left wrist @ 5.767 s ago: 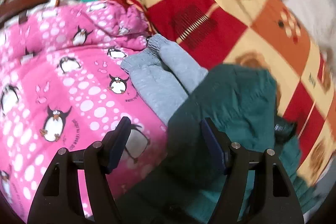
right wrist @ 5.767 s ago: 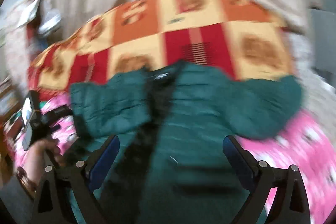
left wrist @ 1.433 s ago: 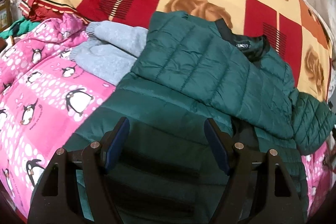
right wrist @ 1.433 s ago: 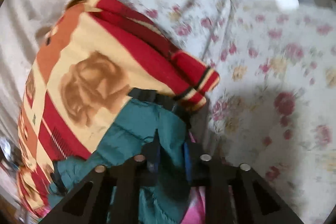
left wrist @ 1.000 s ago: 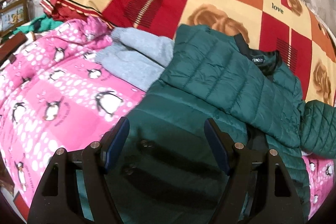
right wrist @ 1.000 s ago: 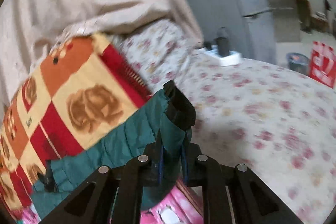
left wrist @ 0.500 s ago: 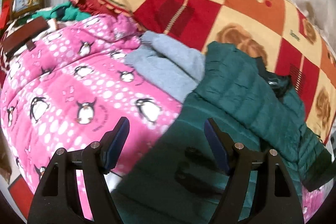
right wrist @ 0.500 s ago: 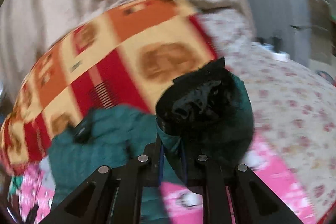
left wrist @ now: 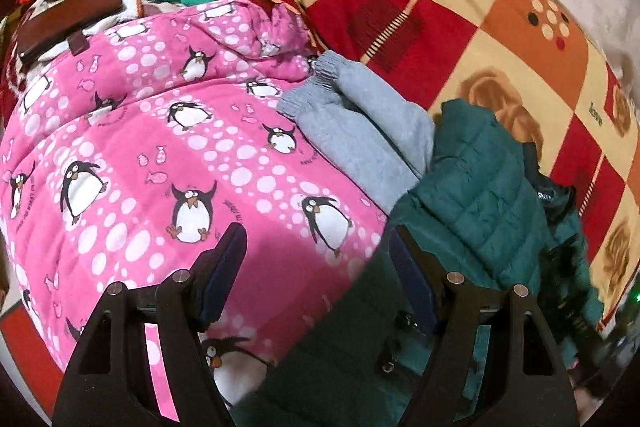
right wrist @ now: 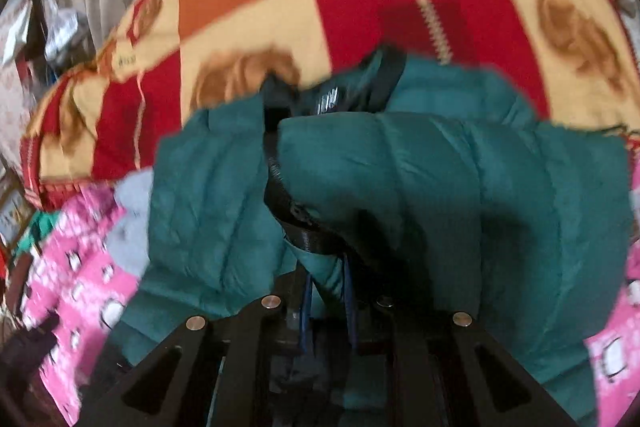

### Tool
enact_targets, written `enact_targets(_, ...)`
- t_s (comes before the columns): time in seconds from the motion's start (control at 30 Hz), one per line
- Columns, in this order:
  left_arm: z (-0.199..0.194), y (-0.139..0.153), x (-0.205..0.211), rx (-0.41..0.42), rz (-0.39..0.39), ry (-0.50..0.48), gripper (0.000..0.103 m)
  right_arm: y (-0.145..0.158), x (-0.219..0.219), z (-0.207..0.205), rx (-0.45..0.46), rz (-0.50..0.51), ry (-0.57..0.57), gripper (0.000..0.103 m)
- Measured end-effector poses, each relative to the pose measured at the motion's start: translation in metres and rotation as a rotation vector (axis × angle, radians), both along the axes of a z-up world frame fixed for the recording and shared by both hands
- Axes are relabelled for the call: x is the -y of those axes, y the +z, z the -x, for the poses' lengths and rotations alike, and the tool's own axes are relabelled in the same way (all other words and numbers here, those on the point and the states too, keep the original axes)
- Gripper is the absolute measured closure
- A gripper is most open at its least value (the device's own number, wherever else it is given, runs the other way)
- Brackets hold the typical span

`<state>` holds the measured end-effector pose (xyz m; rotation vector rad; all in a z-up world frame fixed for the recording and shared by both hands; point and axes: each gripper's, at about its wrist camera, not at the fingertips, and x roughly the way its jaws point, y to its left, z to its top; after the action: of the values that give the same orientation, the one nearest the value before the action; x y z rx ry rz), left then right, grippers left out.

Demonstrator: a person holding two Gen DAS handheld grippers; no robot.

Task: Fold large clothes
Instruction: 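Grasp the jacket side with the left tool and fold it inward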

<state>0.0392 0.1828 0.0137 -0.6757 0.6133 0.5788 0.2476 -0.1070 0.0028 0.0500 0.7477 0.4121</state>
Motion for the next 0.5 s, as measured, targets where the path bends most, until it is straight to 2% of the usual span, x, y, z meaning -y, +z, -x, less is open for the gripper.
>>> enact_targets(0.07,-0.001,0.000,0.000,0.002,0.007,-0.002,0.029,-0.010,-0.001,-0.004,-0.022,0.017,0.028,0.082)
enact_targets(0.13,-0.004,0.001,0.003,-0.001,0.002,-0.011,0.029,-0.012,0.002,-0.001,-0.028,-0.001,0.038,0.053)
enact_targets(0.23,-0.007,0.003,0.010,-0.009,-0.019,-0.025,0.029,-0.008,0.005,0.009,-0.013,0.003,0.060,0.034)
enact_targets(0.3,-0.009,0.005,0.016,-0.012,-0.039,-0.036,0.029,-0.002,0.008,0.025,-0.033,0.015,0.115,0.034)
enact_targets(0.37,-0.011,0.009,0.024,-0.012,-0.063,-0.057,0.029,0.008,0.018,0.049,-0.001,0.029,0.140,0.034)
enact_targets(0.43,-0.016,0.016,0.037,0.002,-0.089,-0.097,0.029,0.013,0.030,0.073,0.026,0.109,0.084,0.034)
enact_targets(0.47,-0.019,0.017,0.043,0.008,-0.093,-0.118,0.029,0.014,0.046,0.089,0.032,0.168,0.012,0.034)
enact_targets(0.5,-0.025,0.019,0.053,0.018,-0.089,-0.167,0.029,0.014,0.055,0.095,0.029,0.185,-0.029,0.034)
